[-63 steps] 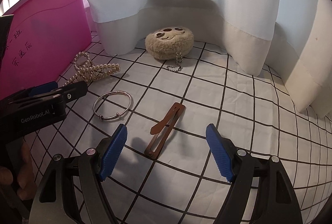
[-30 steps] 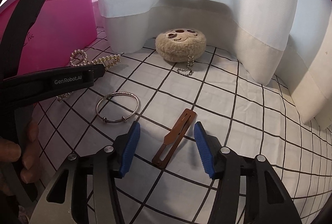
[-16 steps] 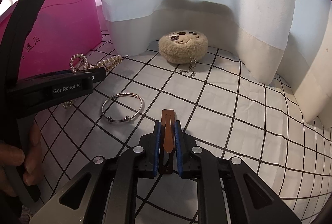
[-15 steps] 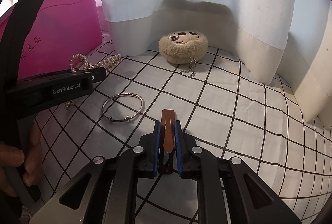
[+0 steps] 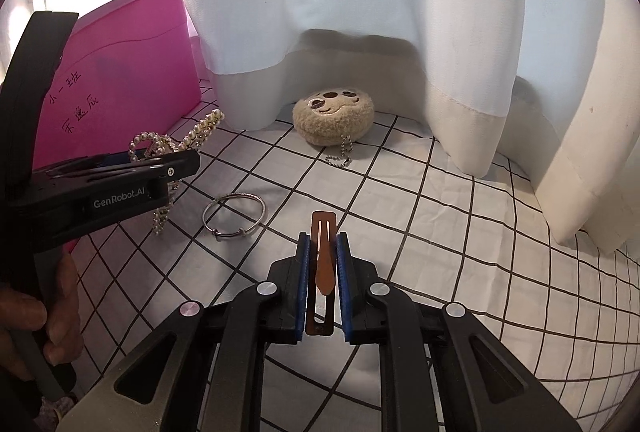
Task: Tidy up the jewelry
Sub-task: 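Grasp the pearl claw clip with the left tool while the right tool grasps the brown hair clip, then carry the pearl clip and brown clip into the pink tub and open both tools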
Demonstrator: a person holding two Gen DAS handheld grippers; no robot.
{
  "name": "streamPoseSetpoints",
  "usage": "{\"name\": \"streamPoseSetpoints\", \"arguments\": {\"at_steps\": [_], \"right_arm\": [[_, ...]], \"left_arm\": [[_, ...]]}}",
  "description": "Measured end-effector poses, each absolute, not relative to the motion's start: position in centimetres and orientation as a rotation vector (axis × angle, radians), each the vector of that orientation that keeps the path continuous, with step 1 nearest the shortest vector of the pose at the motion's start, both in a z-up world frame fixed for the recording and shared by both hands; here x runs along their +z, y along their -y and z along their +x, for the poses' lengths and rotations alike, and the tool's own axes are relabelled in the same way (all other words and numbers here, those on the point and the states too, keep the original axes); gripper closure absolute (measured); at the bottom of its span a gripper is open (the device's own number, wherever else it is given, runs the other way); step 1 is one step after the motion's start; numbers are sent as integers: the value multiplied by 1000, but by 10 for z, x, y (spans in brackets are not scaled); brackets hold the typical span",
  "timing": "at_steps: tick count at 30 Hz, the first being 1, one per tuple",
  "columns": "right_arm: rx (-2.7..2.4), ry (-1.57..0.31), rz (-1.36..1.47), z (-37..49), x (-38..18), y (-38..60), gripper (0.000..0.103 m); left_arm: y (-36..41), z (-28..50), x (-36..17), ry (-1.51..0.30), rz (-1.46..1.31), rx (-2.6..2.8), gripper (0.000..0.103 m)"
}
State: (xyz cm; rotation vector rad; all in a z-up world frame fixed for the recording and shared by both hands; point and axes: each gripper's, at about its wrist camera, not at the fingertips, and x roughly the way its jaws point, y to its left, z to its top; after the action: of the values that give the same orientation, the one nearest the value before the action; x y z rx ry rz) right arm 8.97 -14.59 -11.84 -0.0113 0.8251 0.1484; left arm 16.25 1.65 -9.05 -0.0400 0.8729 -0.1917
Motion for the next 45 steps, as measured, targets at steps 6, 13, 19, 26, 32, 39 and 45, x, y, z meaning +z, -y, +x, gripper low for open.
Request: {"name": "streamPoseSetpoints", "arguments": {"at_steps": [6,13,19,26,32,39,45], "right_arm": [[145,-809,-23,77,-87,163,90],[172,-789,-43,64,-52,174,90],[217,-736,-62,56,-17,174,90],[295,-653,-80,51,29,167,90],[375,-597,-102,58,60,146,90],[497,-563,-111,79,78,94,90],[588,-564,-101,96,86,45,90]], "left_arm": [[0,150,-65,-862,-46,-212,52],[4,133,-21,-814,-67,-215,52],[-4,110,28,-752,-117,-212,52],[-22,86,80,-675,-174,-197,52],[-51,69,114,-600,-196,-150,52],[-105,61,138,-528,-221,-67,52],[-155,68,132,-535,-238,2,52]]}}
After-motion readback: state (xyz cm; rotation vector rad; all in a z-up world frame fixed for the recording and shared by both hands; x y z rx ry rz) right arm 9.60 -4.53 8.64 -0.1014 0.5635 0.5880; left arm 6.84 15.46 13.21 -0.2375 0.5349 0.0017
